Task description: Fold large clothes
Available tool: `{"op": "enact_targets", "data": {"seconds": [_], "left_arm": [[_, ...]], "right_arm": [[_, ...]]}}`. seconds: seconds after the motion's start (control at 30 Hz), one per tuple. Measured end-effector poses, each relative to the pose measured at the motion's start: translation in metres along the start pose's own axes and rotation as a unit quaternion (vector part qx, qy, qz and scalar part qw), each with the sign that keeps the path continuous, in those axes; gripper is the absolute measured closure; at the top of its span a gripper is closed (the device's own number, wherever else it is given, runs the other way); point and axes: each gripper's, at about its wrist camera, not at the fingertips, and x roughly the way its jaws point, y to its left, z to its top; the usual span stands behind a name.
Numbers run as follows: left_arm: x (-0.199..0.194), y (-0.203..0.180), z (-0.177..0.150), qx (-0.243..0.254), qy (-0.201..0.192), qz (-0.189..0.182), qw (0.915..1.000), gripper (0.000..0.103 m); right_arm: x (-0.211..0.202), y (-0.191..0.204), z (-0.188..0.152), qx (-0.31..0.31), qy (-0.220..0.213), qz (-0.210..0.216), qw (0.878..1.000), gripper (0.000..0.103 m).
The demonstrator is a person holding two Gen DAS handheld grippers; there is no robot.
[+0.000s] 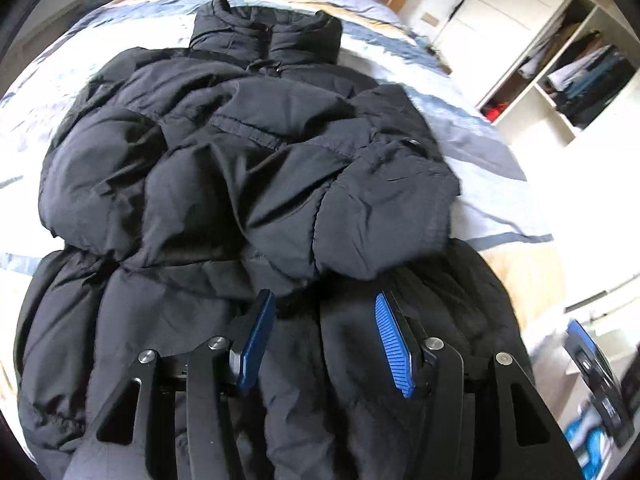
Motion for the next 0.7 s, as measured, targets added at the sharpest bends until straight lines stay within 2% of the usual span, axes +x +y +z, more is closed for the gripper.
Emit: {"op": "enact_targets", "data": {"seconds": [0.07, 0.2, 0.33, 0.43, 0.53, 0.7], "left_arm": [[-0.017, 0.008, 0.001, -0.002, -0.01, 0.0, 0.9999, 0.051], [-0.055, 0.035, 0.009, -0.015, -0.045, 0.025, 0.9986, 0.048], [-0.076, 0.073, 0.021, -0.025, -0.076, 0.081, 0.9935, 0.047], [-0.08, 0.101, 0.033, -0.036, -0.086, 0.11, 0.9895, 0.047], [-0.078, 0.131, 0.043, -0.056, -0.097, 0.117, 0.9868, 0.044], [-0.06, 0.159, 0.057, -0.076, -0.11, 0.123, 0.9834, 0.042]], "right_arm": [[0.006, 0.014, 0.007, -0.012, 0.003, 0.012, 1.0, 0.033], [0.018, 0.063, 0.032, -0.059, 0.002, 0.05, 0.997, 0.033], [0.031, 0.124, 0.06, -0.119, -0.003, 0.083, 0.989, 0.033], [0.045, 0.169, 0.077, -0.16, -0.004, 0.112, 0.981, 0.033], [0.07, 0.209, 0.083, -0.2, 0.002, 0.12, 0.972, 0.033], [0.121, 0.242, 0.081, -0.225, 0.03, 0.122, 0.966, 0.033]]}}
